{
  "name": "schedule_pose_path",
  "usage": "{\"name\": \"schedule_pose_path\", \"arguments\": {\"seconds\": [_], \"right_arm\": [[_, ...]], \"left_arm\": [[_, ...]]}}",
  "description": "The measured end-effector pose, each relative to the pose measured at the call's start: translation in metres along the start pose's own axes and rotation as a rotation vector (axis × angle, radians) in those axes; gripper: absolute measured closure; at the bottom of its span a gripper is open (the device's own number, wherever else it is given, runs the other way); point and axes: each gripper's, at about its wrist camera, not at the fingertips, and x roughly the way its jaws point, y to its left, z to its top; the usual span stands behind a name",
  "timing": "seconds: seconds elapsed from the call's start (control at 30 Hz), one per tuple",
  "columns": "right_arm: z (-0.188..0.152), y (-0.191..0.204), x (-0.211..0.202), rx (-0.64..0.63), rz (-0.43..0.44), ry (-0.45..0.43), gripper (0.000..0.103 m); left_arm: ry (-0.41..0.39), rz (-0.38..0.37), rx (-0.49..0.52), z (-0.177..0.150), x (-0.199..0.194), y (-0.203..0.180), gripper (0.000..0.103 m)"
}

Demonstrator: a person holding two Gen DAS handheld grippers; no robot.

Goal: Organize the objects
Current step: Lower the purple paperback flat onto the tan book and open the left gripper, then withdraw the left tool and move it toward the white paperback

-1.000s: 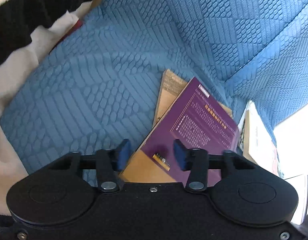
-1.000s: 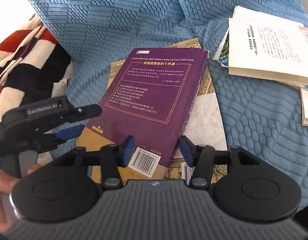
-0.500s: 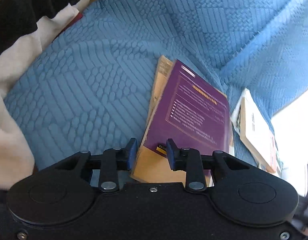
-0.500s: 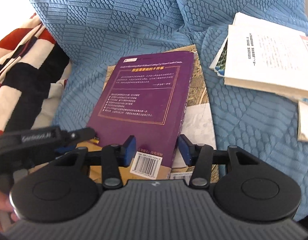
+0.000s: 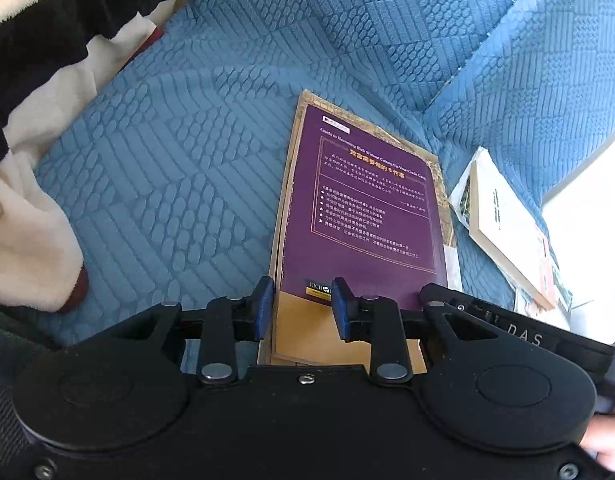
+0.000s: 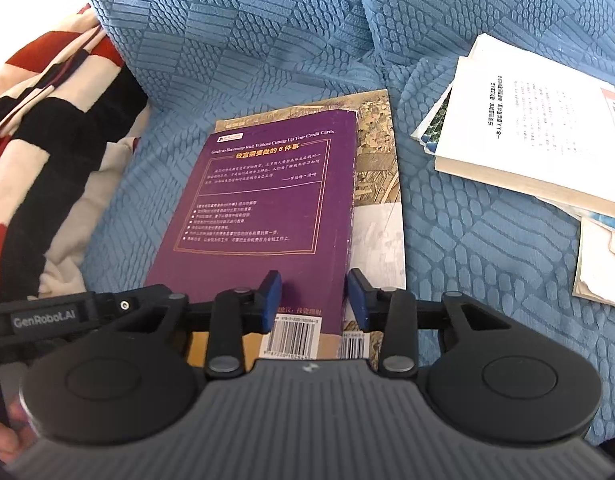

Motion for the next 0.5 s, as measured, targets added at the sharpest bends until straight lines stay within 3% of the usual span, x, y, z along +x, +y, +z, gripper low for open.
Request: {"name": "schedule_pose_path", "arguments": {"seconds": [0.17,0.3,0.5], "right_arm": [[-0.005,0.001,-0.002,-0.034,0.001,-0.002,0.064],[-0.002,0.002,-0.003,-0.028,-0.007,0.012,0.063],[0.005,0.007,-0.025,-0.048,-0.006,-0.014,0.063]], "left_arm": [[0.019,0.027,0.01,-0.008,0.0,-0.003,0.072],[0.024,0.003,-0.011,-0.005,-0.002,0.0,0.063],[-0.027,-0.019,0.012,-0.001,-0.028,-0.01,0.055]]}}
